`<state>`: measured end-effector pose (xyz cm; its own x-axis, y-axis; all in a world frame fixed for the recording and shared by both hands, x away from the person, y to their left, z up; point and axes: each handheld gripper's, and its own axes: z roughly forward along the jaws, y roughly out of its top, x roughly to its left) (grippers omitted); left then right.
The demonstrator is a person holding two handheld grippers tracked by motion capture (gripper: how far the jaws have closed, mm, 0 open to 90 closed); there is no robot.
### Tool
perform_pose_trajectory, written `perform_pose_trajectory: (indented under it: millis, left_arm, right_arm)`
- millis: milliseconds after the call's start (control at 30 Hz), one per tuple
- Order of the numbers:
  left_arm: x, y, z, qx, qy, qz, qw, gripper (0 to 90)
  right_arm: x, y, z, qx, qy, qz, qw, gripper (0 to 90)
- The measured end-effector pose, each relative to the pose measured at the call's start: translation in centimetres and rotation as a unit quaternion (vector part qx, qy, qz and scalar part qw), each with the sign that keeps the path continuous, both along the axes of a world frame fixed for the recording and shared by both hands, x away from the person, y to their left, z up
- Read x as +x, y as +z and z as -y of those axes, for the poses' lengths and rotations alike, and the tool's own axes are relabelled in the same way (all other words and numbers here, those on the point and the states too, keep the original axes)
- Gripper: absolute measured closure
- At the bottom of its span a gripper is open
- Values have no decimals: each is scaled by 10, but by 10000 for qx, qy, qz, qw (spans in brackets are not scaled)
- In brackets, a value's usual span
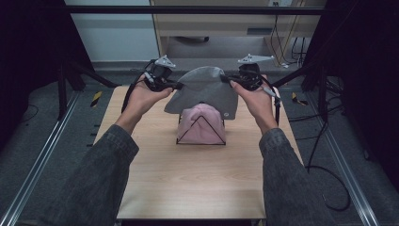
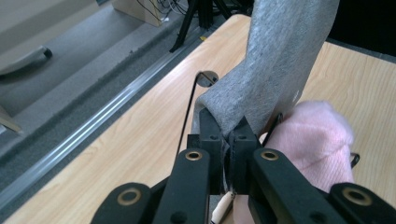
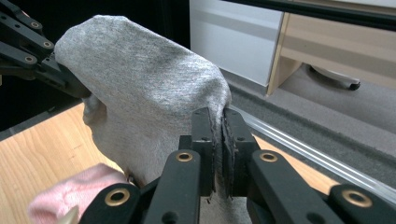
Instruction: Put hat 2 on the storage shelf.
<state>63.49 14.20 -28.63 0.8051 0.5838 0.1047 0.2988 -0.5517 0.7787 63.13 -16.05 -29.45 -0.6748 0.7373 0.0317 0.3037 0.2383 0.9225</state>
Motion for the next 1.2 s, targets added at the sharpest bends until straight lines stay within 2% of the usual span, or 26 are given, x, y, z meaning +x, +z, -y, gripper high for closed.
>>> perform_pose_trajectory:
  millis: [233,800,1000,1067,1200]
  left_arm:
    - [-1,-21,-1,145,-43,-132,9998,871]
    - [-7,-63,-4,193,6,-377,9991,872]
    - [-7,-70,-2,180,12,-446,9988,871]
    - [-8,-72,-1,287,-14,-440,9986,871]
    - [-9,-75,-1,255,30,-445,9987,871]
  right_arm:
    - [-4,-20,-2,-75,32,-133,9999,852]
    - [-8,-58,-7,-174,75,-465,9987,851]
    - [-8,-65,-7,-148,58,-529,9985,851]
    - [-8,-67,-7,-163,45,-545,9984,850]
    - [-10,-71,-7,-182,26,-567,9982,850]
